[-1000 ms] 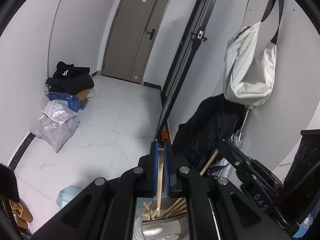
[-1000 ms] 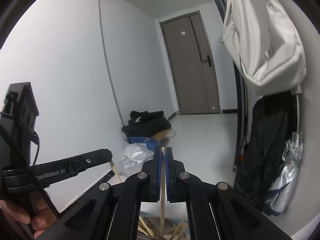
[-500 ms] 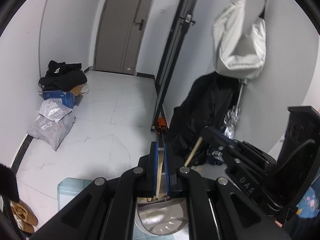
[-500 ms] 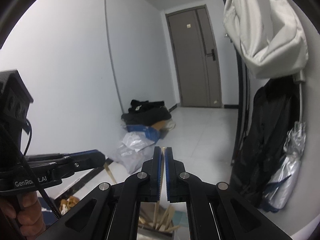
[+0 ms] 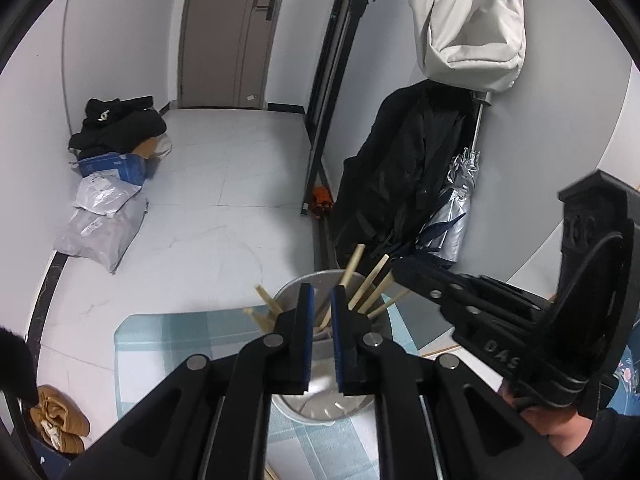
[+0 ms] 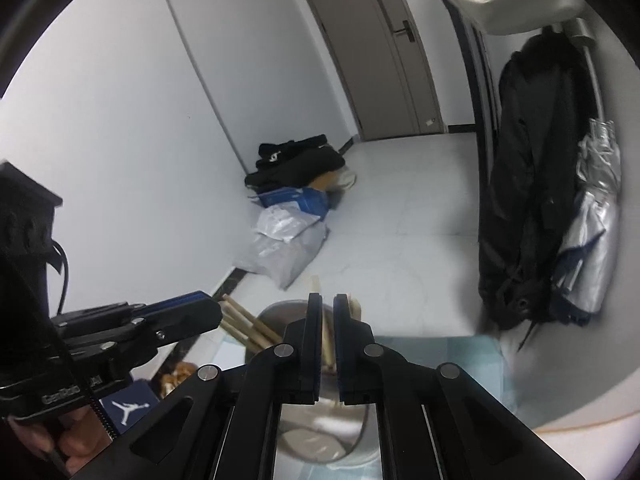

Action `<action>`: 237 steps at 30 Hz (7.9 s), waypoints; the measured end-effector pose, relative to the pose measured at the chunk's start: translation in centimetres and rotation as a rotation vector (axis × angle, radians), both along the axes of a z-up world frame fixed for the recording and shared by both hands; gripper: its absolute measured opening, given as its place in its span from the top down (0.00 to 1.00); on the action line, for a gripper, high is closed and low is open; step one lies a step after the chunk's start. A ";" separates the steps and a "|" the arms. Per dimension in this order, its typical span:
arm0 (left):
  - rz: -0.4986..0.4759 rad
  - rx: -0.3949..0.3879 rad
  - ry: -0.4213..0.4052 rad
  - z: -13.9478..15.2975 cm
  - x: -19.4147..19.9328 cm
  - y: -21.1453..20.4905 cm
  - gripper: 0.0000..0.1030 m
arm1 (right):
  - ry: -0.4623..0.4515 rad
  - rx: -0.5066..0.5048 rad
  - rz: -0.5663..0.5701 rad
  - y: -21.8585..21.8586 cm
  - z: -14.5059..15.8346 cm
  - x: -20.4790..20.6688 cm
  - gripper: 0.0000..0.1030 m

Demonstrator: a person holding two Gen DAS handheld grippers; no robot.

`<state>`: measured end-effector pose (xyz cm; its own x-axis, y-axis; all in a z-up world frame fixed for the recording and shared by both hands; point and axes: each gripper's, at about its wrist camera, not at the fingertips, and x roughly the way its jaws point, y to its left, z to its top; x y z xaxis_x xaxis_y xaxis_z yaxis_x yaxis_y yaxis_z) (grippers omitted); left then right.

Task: Organize utensils
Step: 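Open both grippers to release the chopsticks into the holder, then raise both grippers away from the utensil holder, then lower the right gripper onto a remaining chopstick and close on it, then lift the chopstick with the right gripper while the left gripper grasps the last chopstick, then carry both chopsticks over the white holder and lower them into it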

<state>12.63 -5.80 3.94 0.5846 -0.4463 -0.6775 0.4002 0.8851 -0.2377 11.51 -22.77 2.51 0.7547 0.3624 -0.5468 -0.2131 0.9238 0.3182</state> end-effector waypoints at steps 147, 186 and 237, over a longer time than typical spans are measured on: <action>0.455 0.093 0.244 -13.1 -8.0 9.7 0.06 | 0.300 0.150 -0.002 3.2 -13.3 -9.2 0.95; 0.342 0.232 0.352 -16.4 -5.1 2.9 0.98 | 0.171 0.490 -0.384 -7.0 -12.4 -11.5 0.95; 0.141 0.035 -0.082 -3.7 -15.0 4.2 0.99 | -0.155 0.092 -0.180 0.4 -4.9 -18.3 0.95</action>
